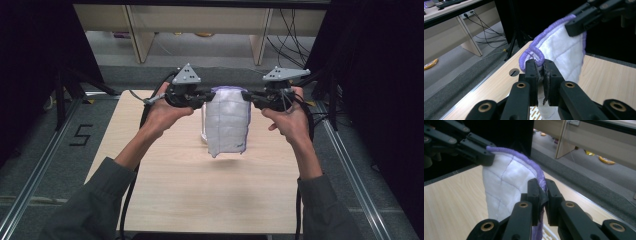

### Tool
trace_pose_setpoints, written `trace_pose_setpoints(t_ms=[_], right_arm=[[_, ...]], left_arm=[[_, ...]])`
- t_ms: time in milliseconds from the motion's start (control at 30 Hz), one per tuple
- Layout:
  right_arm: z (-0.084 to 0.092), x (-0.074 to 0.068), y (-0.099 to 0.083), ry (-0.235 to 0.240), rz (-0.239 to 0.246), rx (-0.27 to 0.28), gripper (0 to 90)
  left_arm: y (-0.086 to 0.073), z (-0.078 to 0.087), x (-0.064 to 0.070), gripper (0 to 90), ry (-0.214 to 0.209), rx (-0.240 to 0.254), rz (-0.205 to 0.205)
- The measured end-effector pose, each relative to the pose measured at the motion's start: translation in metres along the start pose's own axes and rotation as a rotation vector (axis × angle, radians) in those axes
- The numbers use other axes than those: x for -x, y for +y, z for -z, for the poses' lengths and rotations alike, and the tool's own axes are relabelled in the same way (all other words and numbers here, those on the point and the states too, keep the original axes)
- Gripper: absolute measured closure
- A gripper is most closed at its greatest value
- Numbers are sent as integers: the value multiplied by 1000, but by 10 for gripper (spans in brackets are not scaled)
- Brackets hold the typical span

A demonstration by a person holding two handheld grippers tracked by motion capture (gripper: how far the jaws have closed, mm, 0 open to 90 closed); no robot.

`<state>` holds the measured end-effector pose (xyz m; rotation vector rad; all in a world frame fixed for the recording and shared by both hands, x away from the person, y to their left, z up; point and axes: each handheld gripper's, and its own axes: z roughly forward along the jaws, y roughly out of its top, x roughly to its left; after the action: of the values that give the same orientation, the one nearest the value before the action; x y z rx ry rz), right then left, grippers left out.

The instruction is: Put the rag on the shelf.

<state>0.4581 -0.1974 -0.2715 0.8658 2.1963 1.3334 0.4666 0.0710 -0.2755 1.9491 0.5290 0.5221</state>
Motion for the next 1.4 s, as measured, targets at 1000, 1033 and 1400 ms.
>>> trace_pose_setpoints(t_ms=[1000,1033,1400], right_arm=[[-23,34,47,-37,-59,47,846],[-23,34,48,-42,-70,43,846],[-44,54,50,-51,-128,34,846]], left_arm=[[35,-16,-43,832,64,57,78],[35,-17,-44,832,65,58,79],[29,-43,-66,835,87,92,179]])
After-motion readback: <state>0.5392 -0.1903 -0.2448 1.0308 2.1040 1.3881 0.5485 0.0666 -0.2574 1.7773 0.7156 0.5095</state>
